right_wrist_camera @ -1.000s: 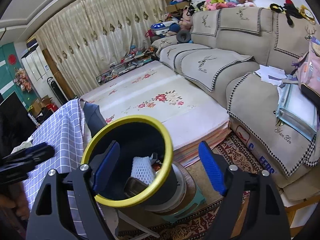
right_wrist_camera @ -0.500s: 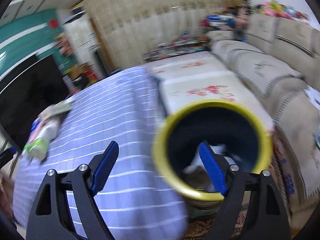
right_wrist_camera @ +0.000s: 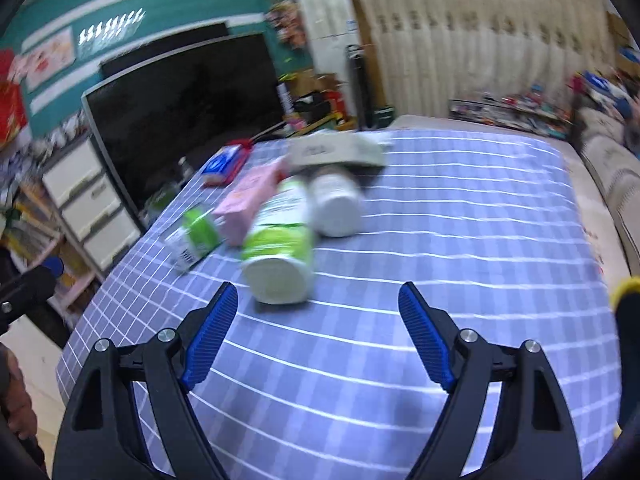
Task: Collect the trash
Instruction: 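Grasp the green-labelled coconut water bottle with the right gripper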
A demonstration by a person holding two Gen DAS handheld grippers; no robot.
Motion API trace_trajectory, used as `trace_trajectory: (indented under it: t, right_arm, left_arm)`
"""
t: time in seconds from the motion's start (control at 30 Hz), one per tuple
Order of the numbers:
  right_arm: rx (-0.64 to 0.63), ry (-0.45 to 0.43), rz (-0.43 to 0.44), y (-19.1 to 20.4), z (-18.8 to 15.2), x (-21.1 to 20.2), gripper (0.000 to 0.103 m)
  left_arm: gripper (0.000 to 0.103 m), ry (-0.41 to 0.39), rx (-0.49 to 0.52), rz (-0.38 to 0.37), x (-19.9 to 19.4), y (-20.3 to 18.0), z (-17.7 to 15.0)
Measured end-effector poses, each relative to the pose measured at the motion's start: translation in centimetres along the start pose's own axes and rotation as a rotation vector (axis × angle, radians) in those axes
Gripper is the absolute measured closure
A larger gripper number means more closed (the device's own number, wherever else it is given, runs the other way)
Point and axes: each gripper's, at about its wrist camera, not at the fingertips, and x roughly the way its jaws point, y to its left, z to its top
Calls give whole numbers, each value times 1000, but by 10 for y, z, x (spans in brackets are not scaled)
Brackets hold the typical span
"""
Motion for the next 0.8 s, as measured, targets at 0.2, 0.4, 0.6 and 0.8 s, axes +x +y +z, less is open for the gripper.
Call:
trace_trajectory:
  t: [0.2,0.4,0.6,0.8]
  right_arm:
    - [-52,54,-45,20,10,36,25]
    - [-33,103,-72,17,18,62,25]
    - [-26,127,-79,20,22,77,25]
    - [-61,146,-122,23,21,78,53]
  left_arm:
    - [12,17,-20,-17,5,6,-6]
    - [12,39,-54,-43,14,11,-15]
    - [12,52,-54,-61,19,7,-20]
    - [12,57,-63,-62,19,7,-25]
